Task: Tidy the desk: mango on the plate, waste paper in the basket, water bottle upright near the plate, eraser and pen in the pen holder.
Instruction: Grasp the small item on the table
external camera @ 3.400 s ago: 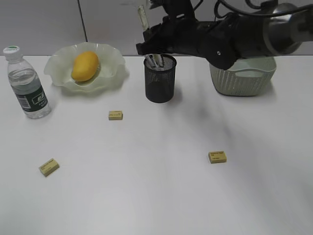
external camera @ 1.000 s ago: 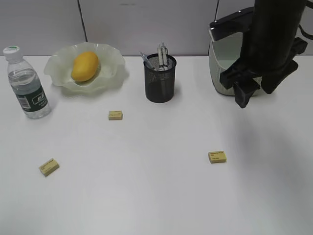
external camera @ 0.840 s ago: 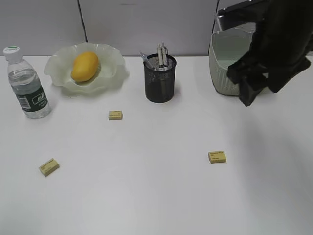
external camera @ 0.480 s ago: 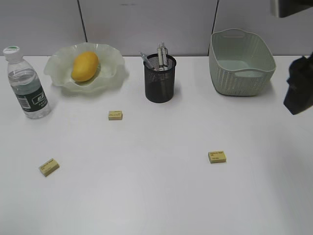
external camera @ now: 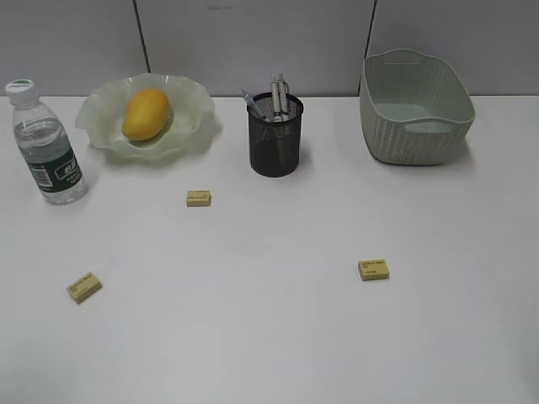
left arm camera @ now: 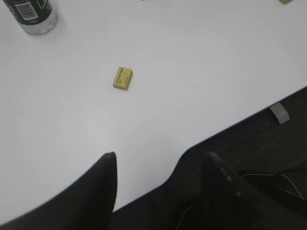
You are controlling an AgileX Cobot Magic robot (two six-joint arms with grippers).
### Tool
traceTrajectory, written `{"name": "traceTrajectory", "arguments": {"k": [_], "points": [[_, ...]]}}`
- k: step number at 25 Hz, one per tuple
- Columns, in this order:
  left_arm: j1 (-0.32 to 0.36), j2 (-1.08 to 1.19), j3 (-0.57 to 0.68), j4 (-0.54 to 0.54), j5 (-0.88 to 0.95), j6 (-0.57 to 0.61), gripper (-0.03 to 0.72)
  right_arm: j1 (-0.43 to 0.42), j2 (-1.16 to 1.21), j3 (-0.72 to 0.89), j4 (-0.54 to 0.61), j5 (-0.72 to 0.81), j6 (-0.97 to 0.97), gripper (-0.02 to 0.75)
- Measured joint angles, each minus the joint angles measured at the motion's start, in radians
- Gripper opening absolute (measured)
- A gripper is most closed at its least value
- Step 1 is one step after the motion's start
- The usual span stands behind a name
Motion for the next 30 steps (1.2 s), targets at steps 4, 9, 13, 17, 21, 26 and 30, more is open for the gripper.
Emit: {"name": "traceTrajectory", "arguments": {"k": [4, 9, 13, 17, 21, 26, 30], "points": [[0.000, 0.000, 0.000, 0.000, 0.000, 0.000, 0.432, 0.000, -0.172, 0.118, 0.004, -0.004, 0.005, 0.510], [0.000, 0.000, 0.000, 0.006, -0.001, 0.000, 0.432, 0.000, -0.365, 0.194, 0.011, 0.019, 0.018, 0.510], [0.000, 0.024, 0.000, 0.054, -0.003, 0.000, 0.432, 0.000, -0.495, 0.197, 0.013, 0.028, 0.021, 0.510], [0.000, 0.111, -0.013, 0.094, -0.035, 0.000, 0.432, 0.000, -0.567, 0.215, 0.013, 0.057, 0.035, 0.510], [0.000, 0.235, -0.053, 0.107, -0.122, 0.001, 0.432, 0.000, -0.577, 0.234, 0.013, 0.072, 0.051, 0.510], [0.000, 0.471, -0.112, 0.108, -0.158, 0.001, 0.432, 0.000, -0.577, 0.235, 0.013, 0.072, 0.055, 0.510], [0.000, 0.688, -0.168, 0.108, -0.151, 0.007, 0.432, 0.000, -0.577, 0.235, 0.012, 0.072, 0.055, 0.510]]}}
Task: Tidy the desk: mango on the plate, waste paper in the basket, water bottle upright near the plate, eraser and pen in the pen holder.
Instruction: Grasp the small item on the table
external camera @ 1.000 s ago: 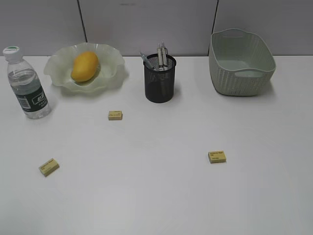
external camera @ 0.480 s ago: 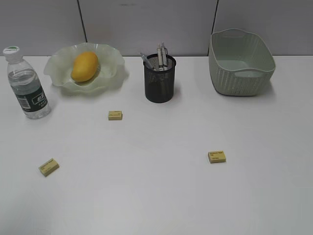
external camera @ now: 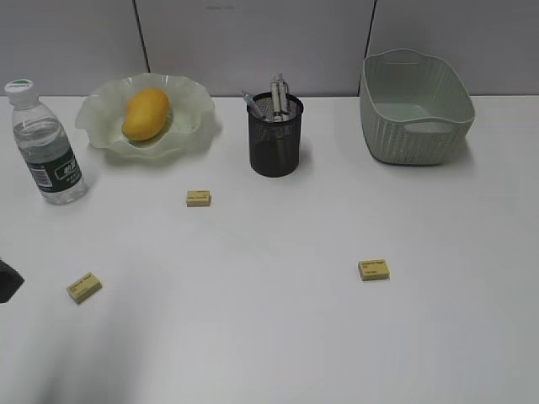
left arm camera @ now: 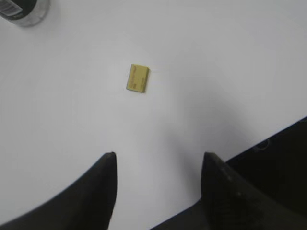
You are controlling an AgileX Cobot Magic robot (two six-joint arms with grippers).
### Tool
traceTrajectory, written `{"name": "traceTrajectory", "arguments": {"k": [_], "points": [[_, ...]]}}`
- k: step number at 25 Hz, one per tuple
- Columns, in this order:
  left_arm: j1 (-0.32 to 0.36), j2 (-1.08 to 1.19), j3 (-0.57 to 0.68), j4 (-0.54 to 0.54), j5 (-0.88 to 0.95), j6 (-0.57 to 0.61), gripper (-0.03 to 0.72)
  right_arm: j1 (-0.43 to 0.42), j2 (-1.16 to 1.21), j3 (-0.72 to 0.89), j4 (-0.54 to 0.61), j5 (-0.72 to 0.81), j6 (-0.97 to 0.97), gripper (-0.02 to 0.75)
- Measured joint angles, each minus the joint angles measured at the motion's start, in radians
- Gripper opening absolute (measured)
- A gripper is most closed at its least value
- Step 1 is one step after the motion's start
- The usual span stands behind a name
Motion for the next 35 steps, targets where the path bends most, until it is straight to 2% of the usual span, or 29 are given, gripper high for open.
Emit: {"name": "traceTrajectory", "arguments": {"k": [8, 13, 17, 20, 35], "points": [[0.011, 0.336, -0.138, -0.013, 0.022, 0.108, 0.450, 0.000, 0.000, 0.000, 0.000, 0.000, 0.002, 0.510], [0.108, 0.479, -0.208, -0.077, 0.023, 0.199, 0.518, 0.000, 0.000, 0.000, 0.000, 0.000, 0.003, 0.502], [0.203, 0.569, -0.249, -0.119, 0.015, 0.255, 0.530, 0.000, -0.001, 0.000, 0.000, 0.000, 0.003, 0.487], [0.237, 0.624, -0.274, -0.124, -0.005, 0.274, 0.531, 0.000, -0.001, 0.000, 0.000, -0.001, 0.003, 0.483], [0.240, 0.840, -0.309, -0.126, -0.116, 0.287, 0.496, 0.000, -0.002, 0.000, 0.000, -0.001, 0.003, 0.479]]}}
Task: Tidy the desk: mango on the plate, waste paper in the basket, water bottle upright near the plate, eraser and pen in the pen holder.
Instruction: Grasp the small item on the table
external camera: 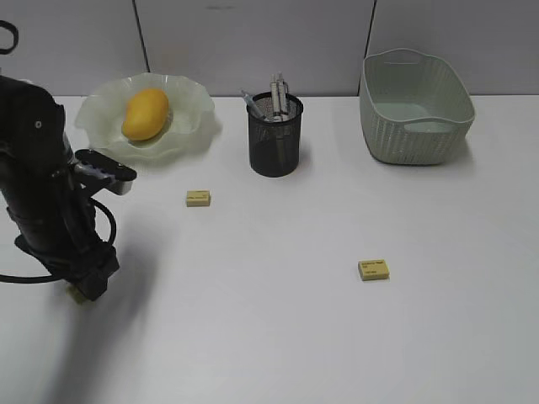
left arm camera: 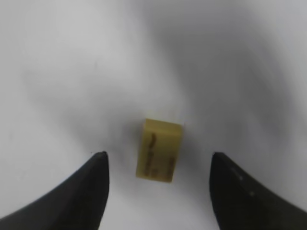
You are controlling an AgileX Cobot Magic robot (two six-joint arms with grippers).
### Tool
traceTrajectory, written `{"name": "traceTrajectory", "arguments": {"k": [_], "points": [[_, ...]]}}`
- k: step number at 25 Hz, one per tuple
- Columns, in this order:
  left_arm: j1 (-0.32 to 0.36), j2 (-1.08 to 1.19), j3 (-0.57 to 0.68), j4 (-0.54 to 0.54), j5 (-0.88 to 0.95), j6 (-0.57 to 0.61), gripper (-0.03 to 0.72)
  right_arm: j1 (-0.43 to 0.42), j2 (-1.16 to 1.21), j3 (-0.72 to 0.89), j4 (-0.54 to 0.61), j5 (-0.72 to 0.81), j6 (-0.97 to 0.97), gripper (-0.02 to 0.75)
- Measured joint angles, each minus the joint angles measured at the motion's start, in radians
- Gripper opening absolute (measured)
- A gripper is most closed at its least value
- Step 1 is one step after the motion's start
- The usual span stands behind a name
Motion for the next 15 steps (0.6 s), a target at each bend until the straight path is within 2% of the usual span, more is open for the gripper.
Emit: {"name": "traceTrajectory", "arguments": {"k": [9, 12, 15], "points": [[0.001, 0.069, -0.005, -0.002, -0.053, 0.000, 0.439, 0.000, 0.000, 0.000, 0.000, 0.000, 0.000, 0.478], [0.001, 0.069, -0.007, -0.006, -0.051, 0.000, 0.367, 0.000, 0.000, 0.000, 0.000, 0.000, 0.000, 0.478], [0.001, 0.070, -0.008, -0.008, -0.061, 0.000, 0.253, 0.000, 0.000, 0.000, 0.000, 0.000, 0.000, 0.478]]}}
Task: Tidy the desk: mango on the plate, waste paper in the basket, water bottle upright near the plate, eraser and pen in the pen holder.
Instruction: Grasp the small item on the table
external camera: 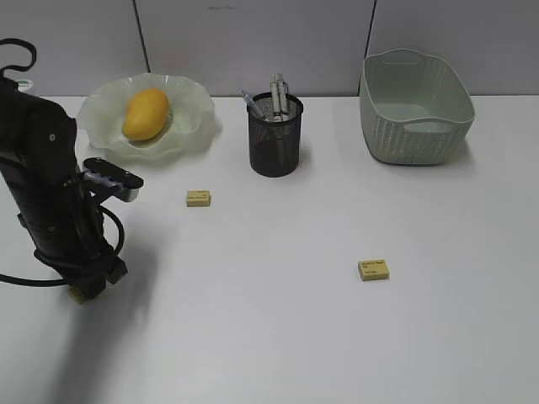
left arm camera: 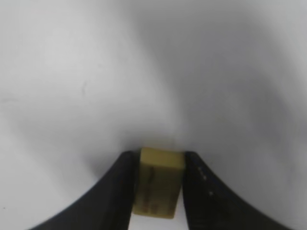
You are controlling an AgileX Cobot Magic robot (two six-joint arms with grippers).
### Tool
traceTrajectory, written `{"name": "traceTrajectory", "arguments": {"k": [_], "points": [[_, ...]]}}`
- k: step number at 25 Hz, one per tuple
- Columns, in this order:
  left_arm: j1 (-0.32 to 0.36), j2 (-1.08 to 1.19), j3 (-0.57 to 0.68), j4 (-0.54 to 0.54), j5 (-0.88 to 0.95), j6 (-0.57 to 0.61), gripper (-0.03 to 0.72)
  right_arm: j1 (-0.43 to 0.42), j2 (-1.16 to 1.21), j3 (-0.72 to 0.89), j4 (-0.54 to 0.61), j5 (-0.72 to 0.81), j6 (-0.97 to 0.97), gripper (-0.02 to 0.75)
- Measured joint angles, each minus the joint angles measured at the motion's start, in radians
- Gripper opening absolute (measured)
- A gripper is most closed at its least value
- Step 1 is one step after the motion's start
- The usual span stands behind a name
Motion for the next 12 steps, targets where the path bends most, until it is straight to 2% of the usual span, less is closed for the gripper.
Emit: {"name": "traceTrajectory", "arguments": {"k": [2, 12], "points": [[0.000, 0.000, -0.002, 0.000, 0.007, 0.000, 0.206, 0.000, 0.000, 0.000, 0.000, 0.000, 0.000, 0.478], [0.001, -0.025, 0.000, -0.035, 0.019, 0.000, 0.204, 0.000, 0.000, 0.000, 0.000, 0.000, 0.000, 0.478]]}}
